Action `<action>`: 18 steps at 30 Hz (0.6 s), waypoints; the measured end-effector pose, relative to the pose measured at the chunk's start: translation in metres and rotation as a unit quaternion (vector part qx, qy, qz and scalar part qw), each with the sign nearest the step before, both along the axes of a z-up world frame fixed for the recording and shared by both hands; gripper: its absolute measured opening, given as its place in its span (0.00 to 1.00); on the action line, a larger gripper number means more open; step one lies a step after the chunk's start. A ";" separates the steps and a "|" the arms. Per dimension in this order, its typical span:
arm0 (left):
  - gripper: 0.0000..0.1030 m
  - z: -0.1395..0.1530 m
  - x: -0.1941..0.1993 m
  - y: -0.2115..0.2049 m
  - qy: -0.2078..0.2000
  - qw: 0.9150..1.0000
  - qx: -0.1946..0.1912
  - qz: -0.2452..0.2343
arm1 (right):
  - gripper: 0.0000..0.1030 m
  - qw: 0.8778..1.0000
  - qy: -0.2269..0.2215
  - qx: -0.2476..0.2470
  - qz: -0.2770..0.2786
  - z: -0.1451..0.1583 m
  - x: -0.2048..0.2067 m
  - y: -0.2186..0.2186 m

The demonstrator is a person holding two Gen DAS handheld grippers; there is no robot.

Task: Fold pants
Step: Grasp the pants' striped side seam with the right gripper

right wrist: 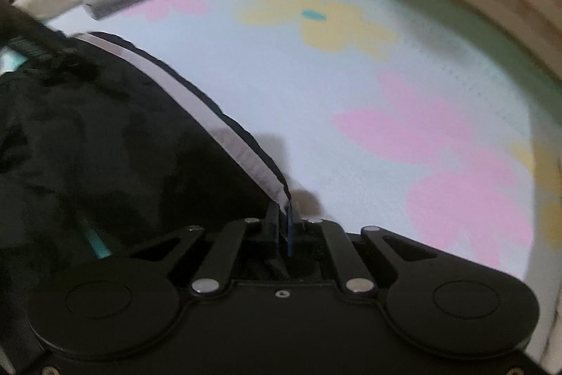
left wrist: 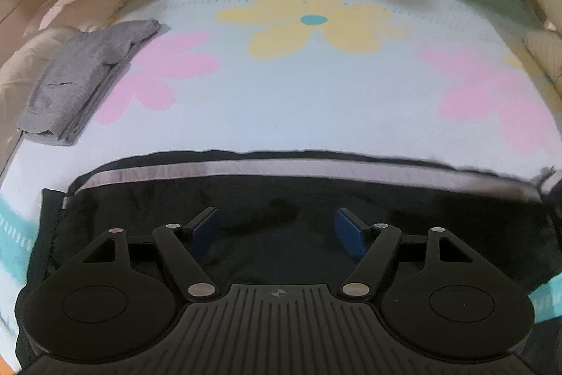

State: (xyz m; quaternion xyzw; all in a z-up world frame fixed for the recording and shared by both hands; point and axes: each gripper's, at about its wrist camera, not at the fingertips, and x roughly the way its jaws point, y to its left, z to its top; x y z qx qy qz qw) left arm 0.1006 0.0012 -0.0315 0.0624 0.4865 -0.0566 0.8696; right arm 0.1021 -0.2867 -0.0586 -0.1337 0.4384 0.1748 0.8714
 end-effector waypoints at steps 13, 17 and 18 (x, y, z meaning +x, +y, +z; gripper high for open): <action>0.69 -0.004 -0.012 -0.001 0.037 0.996 -0.080 0.013 | 0.09 0.999 -0.023 -0.038 -0.019 0.015 -0.111 0.041; 0.70 -0.002 -0.011 -0.007 0.029 0.996 -0.080 0.002 | 0.09 0.998 -0.023 -0.023 -0.047 0.004 -0.118 0.047; 0.70 -0.004 -0.011 -0.010 0.030 0.996 -0.079 -0.001 | 0.09 0.998 -0.022 -0.025 -0.048 0.001 -0.116 0.049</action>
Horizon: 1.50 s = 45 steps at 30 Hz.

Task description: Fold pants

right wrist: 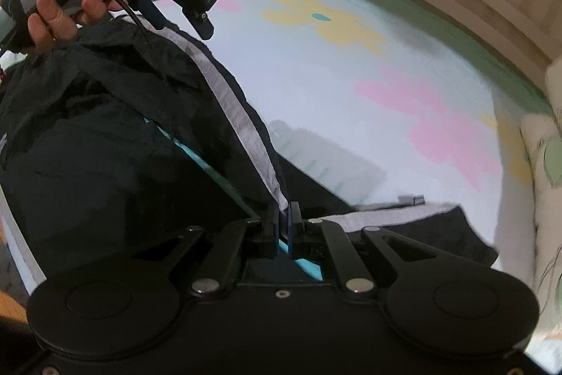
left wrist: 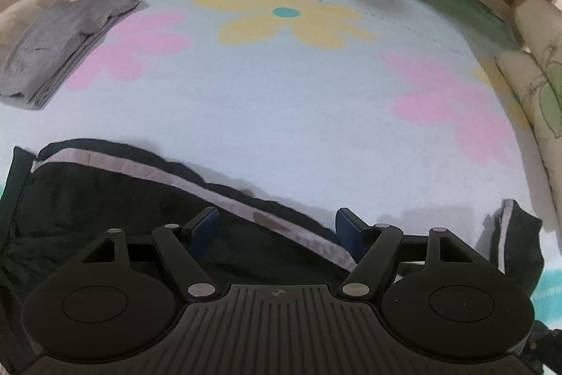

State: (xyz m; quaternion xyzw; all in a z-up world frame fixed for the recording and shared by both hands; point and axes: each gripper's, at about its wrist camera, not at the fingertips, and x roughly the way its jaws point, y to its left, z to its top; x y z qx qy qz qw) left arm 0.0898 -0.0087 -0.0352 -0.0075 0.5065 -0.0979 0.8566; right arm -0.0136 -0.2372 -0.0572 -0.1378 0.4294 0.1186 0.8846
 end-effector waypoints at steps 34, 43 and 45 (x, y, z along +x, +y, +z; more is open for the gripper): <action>0.06 0.000 -0.044 -0.008 -0.007 1.000 0.019 0.014 | 0.14 0.999 -0.006 0.015 0.043 0.015 -0.038 -0.017; 0.03 0.002 -0.123 0.045 -0.011 0.998 -0.027 0.057 | 0.15 0.999 0.001 0.051 -0.014 0.016 -0.066 -0.020; 0.03 0.000 -0.139 0.053 -0.013 0.998 -0.020 0.059 | 0.16 0.998 0.011 0.057 -0.027 0.012 -0.074 -0.018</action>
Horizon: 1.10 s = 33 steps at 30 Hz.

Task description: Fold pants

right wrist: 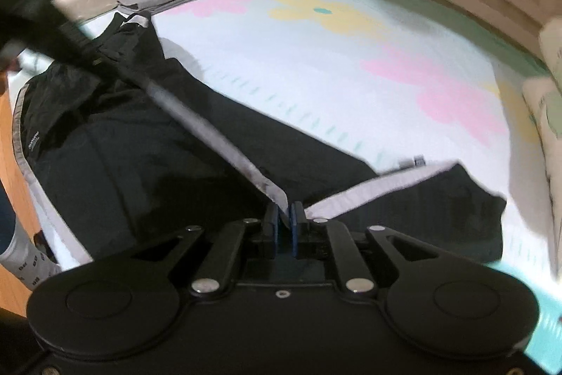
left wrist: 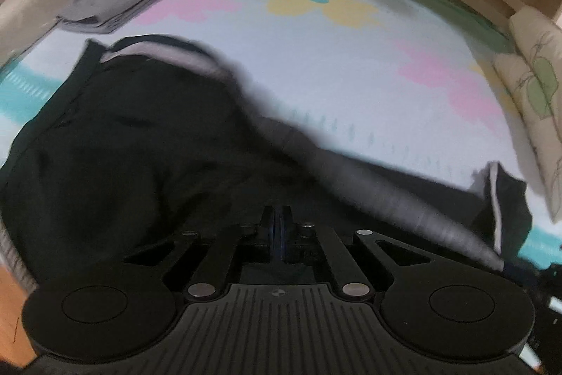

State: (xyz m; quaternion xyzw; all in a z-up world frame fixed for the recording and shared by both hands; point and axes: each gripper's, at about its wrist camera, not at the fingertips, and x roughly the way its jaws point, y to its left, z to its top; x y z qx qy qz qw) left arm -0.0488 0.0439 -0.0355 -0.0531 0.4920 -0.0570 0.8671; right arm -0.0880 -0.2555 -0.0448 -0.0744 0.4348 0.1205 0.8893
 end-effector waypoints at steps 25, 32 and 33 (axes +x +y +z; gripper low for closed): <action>0.28 -0.011 -0.003 0.005 -0.009 0.998 0.025 -0.053 | 0.61 0.915 0.048 -0.088 -0.390 -0.025 0.164 -0.042; 0.28 -0.012 0.003 0.010 0.001 0.999 0.019 -0.047 | 0.23 0.879 0.122 -0.100 -0.449 -0.065 0.174 -0.065; 0.28 -0.012 0.003 0.009 0.000 0.999 0.020 -0.047 | 0.14 0.879 0.121 -0.094 -0.451 -0.064 0.170 -0.067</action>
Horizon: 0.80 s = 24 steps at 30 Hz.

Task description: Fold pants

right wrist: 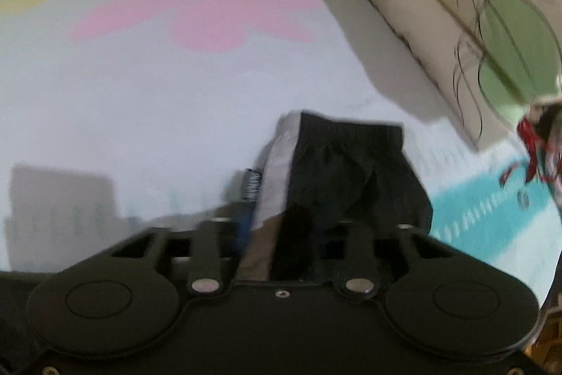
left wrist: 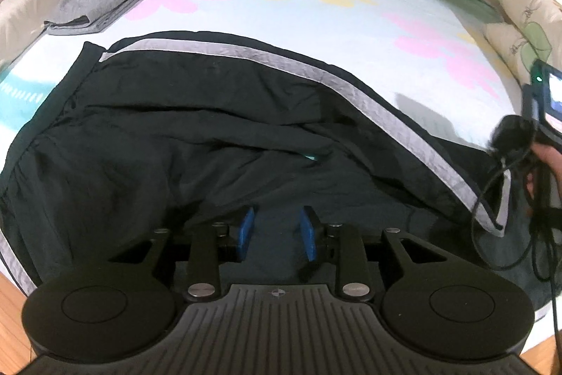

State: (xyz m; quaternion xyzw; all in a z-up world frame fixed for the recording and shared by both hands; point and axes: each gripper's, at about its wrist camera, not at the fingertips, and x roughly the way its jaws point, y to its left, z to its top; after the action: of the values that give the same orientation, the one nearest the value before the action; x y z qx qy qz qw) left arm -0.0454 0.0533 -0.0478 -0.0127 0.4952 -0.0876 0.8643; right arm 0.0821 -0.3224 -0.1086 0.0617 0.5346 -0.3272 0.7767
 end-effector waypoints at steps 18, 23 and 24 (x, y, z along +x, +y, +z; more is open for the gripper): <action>0.28 0.012 -0.018 -0.018 -0.045 0.998 0.042 -0.012 | 0.09 0.961 -0.197 0.121 -0.154 0.075 -0.272 -0.050; 0.28 0.008 -0.020 -0.026 -0.041 0.997 0.059 -0.028 | 0.10 0.952 -0.172 0.182 -0.176 0.037 -0.293 -0.057; 0.28 0.008 -0.019 -0.026 -0.034 0.997 0.055 -0.030 | 0.11 0.952 -0.169 0.185 -0.174 0.036 -0.293 -0.056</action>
State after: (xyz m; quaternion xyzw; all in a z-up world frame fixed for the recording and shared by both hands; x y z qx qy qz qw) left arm -0.0641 0.0270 -0.0399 0.0524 0.4697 -0.0862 0.8770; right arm -0.2106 -0.3780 -0.0731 0.3506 0.4277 -0.3374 0.7618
